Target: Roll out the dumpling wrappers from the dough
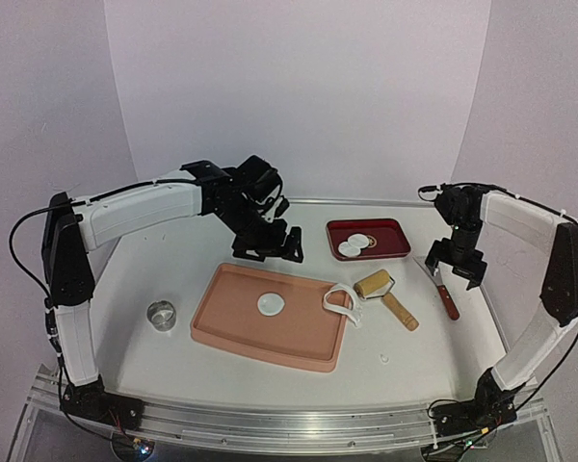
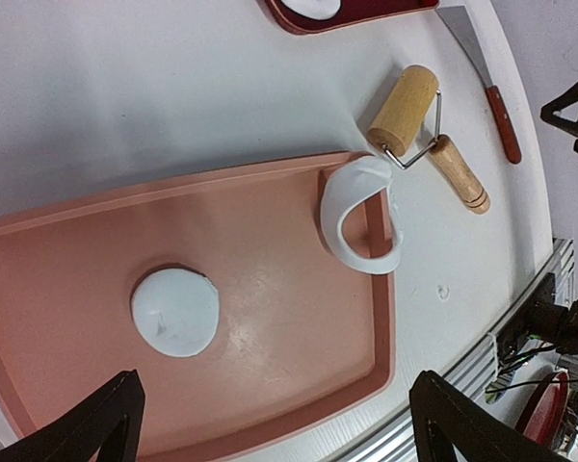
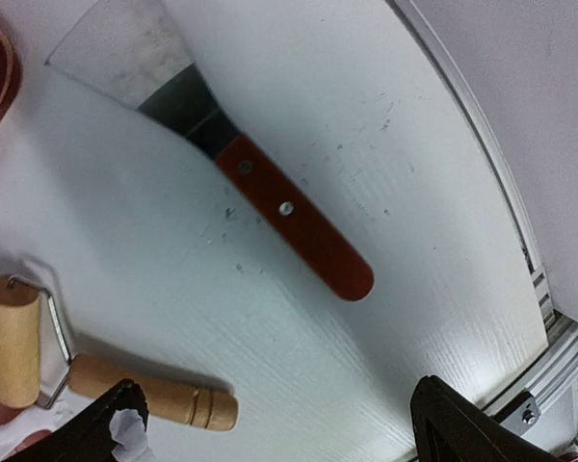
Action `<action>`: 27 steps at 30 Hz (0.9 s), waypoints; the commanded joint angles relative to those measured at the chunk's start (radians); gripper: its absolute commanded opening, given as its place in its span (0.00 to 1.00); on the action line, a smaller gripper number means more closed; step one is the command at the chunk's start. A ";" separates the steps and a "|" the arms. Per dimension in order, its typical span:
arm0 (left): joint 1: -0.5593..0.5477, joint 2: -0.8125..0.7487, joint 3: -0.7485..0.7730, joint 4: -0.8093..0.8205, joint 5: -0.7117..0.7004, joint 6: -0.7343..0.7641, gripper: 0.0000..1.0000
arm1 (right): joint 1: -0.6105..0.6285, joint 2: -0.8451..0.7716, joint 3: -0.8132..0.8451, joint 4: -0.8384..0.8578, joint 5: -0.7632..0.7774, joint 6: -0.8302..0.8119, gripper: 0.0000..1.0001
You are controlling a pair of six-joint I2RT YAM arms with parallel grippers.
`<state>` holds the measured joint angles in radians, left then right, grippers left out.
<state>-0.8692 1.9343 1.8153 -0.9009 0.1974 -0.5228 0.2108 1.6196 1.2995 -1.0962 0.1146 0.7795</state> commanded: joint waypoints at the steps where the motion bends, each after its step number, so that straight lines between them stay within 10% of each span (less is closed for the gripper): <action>1: 0.005 -0.061 -0.025 -0.038 -0.054 0.014 0.97 | -0.066 0.074 -0.028 0.096 0.045 -0.106 0.94; 13: 0.006 -0.073 -0.035 -0.035 -0.056 0.012 0.96 | -0.190 0.201 -0.181 0.299 -0.137 -0.276 0.84; 27: 0.007 0.029 0.121 -0.082 -0.027 0.065 0.95 | -0.237 0.160 -0.325 0.360 -0.190 -0.316 0.38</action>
<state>-0.8688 1.9400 1.8599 -0.9619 0.1581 -0.4923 -0.0292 1.7908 1.0420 -0.7307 -0.0994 0.4828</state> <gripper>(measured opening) 0.951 0.405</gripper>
